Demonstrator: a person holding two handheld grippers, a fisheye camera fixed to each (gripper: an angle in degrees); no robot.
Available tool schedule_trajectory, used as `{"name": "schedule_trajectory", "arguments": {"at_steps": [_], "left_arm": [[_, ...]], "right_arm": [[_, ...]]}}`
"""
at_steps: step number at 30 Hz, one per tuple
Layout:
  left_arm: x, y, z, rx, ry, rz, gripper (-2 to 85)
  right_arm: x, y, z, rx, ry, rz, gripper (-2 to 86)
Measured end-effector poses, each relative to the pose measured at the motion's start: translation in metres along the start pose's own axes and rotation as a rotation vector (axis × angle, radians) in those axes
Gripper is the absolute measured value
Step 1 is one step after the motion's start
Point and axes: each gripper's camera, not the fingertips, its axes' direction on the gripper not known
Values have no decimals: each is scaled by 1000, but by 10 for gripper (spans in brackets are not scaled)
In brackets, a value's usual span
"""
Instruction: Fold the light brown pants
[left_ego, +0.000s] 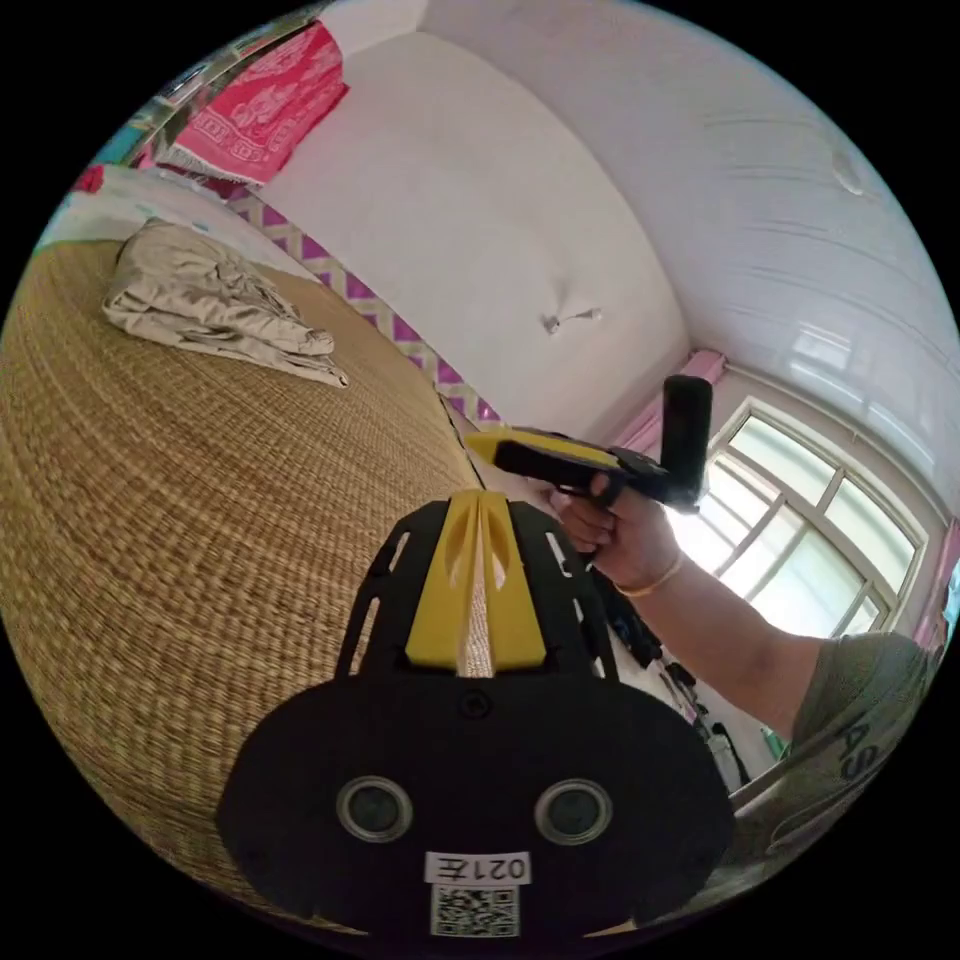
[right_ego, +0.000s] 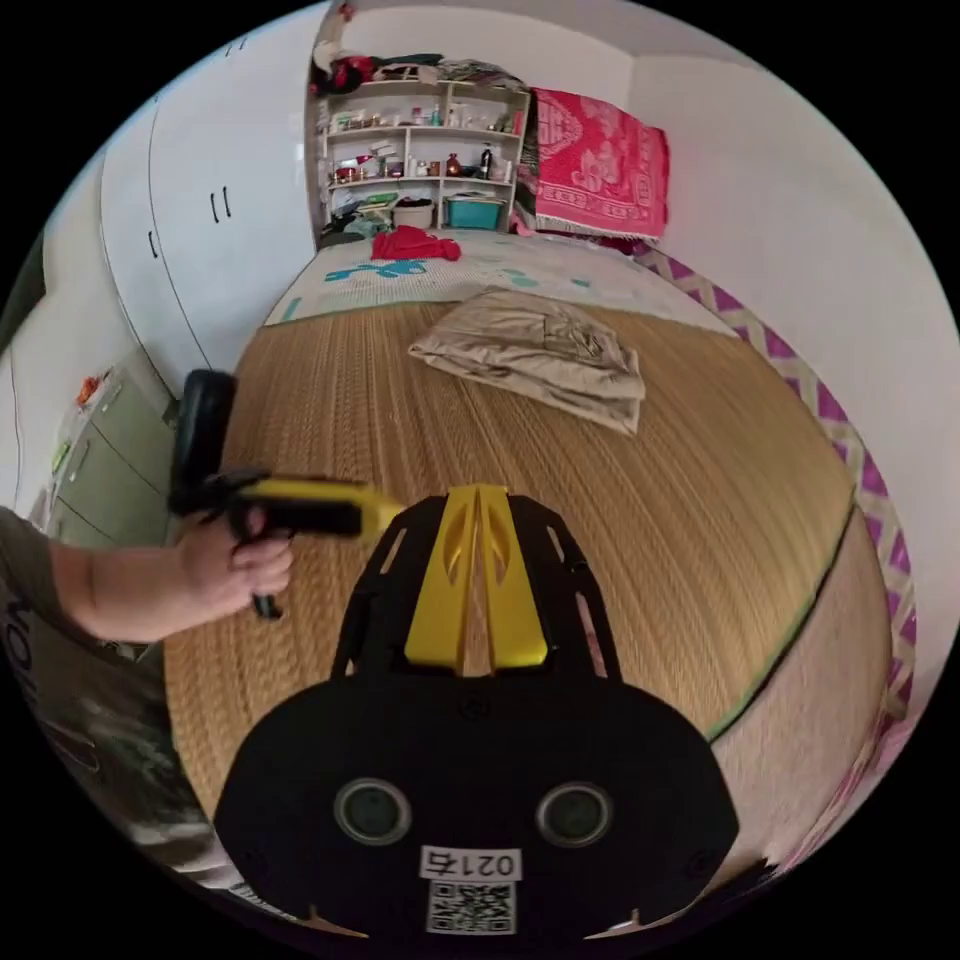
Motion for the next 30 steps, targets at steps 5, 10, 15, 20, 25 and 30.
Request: {"name": "schedule_trajectory", "arguments": {"at_steps": [5,10,15,20,25,30], "left_arm": [[-44,3,-48,79,95,-128,-9],[-84,10,-85,172,197,-258,-9],[-98,10,-88,141,292,-281,-9],[-99,10,-87,125,282,-266,-9],[-109,14,-85,152,269,-281,-9],[-110,17,-52,78,171,-301,-9]], "right_arm": [[-25,-158,65,41,63,-137,79],[-60,-287,148,-78,232,-417,130],[-62,-359,182,-170,325,-524,127],[-70,-380,183,-184,249,-526,20],[-63,-356,136,-225,275,-456,-7],[-54,-232,45,-289,331,-450,-9]]}}
